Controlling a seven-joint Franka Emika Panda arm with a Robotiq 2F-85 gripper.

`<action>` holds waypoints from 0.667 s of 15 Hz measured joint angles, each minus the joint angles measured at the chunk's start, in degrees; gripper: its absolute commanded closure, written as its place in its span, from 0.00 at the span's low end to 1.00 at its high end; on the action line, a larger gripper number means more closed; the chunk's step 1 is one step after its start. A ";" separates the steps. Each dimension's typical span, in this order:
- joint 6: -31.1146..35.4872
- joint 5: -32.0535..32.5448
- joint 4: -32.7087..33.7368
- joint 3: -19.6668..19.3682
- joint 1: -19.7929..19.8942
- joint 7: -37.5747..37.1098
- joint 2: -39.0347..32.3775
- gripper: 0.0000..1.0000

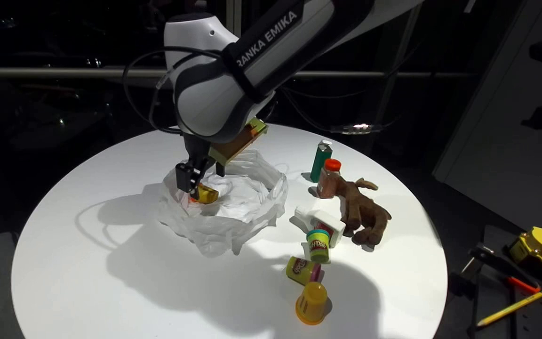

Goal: Remove the objects in the plastic and place them on the table

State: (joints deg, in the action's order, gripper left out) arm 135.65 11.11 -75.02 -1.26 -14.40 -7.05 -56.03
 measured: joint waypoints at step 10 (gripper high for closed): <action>-6.92 -0.08 16.18 -0.40 1.39 3.39 -10.77 0.56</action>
State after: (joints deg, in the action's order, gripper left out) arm 128.73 11.03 -58.83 -1.66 -13.00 -3.66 -66.81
